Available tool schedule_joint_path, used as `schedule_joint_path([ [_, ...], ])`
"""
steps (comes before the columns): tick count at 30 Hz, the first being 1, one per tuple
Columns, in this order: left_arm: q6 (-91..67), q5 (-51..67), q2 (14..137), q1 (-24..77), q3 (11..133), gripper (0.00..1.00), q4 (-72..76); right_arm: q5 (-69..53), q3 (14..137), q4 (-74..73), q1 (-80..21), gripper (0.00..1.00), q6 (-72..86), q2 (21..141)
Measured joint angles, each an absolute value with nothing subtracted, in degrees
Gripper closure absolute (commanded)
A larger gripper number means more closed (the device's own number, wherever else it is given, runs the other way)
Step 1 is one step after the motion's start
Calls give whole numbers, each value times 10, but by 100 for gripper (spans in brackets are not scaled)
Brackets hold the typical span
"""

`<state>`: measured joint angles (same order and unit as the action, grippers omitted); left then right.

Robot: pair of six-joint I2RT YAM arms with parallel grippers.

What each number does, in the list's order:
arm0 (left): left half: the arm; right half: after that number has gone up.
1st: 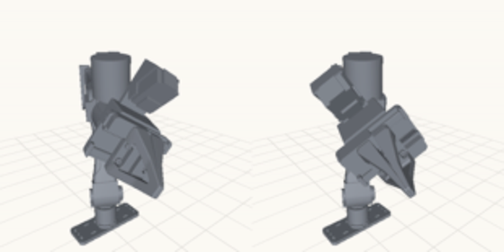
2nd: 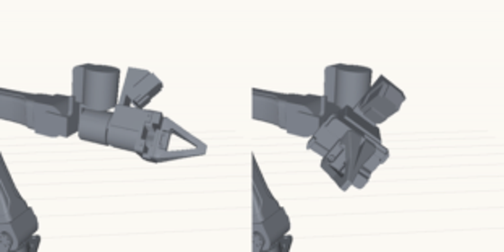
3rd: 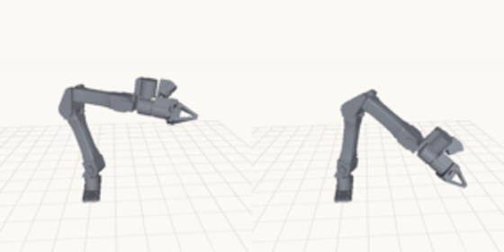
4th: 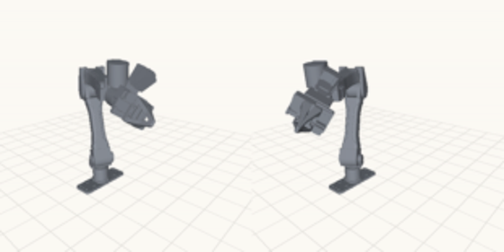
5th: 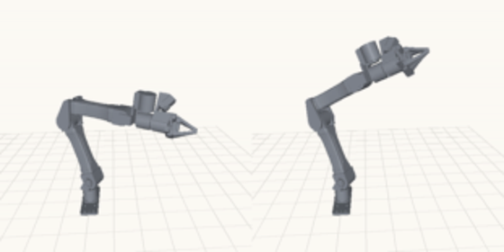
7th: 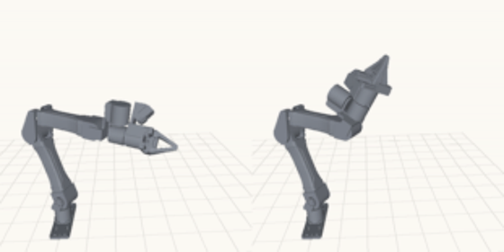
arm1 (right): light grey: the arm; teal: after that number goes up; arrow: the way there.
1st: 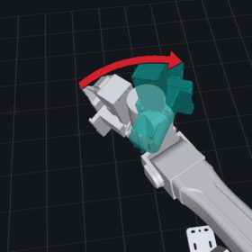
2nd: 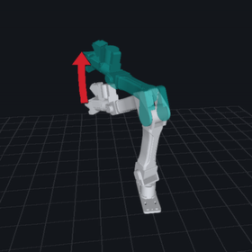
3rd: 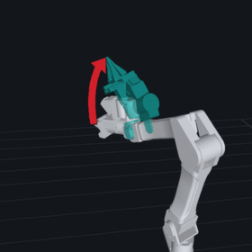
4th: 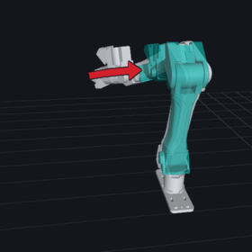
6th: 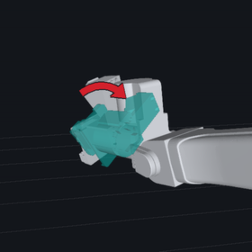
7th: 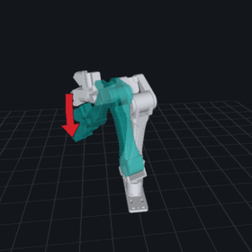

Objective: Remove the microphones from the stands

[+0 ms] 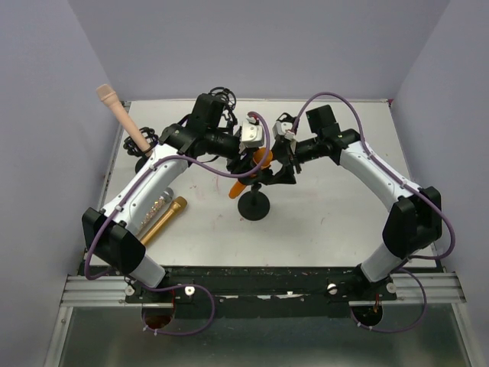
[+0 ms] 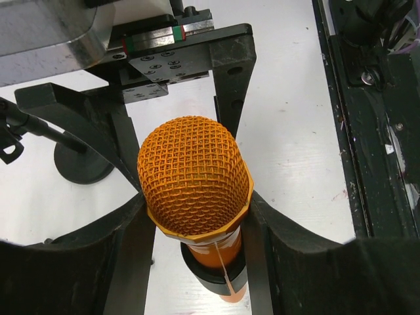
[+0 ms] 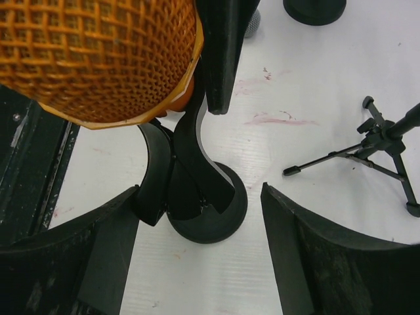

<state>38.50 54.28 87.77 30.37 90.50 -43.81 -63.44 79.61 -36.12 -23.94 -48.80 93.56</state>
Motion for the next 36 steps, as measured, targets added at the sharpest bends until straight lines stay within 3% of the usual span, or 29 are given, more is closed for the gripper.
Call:
schedule_joint_path([
  [2,381,543,878,304,901,93,-428,-639,796,-360,-240,25,-484,938],
  [5,373,547,878,304,892,62,-406,-645,796,-353,-240,35,-475,938],
  [7,362,547,878,303,886,50,-391,-651,796,-347,-241,42,-465,939],
  [12,329,546,873,303,863,36,-343,-655,793,-334,-240,44,-444,941],
  [17,315,533,873,308,853,32,-314,-655,791,-321,-241,43,-429,941],
  [19,312,529,873,312,853,40,-307,-655,791,-319,-241,38,-425,941],
  [23,304,526,873,315,853,69,-297,-655,790,-311,-241,23,-419,942],
  [25,303,526,874,315,853,80,-296,-655,790,-304,-241,24,-414,943],
  [27,303,527,876,315,854,90,-296,-655,790,-297,-241,33,-413,944],
  [31,304,528,878,315,856,99,-296,-665,790,-299,-241,41,-405,951],
  [36,306,528,878,315,856,100,-296,-670,790,-298,-241,32,-405,954],
])
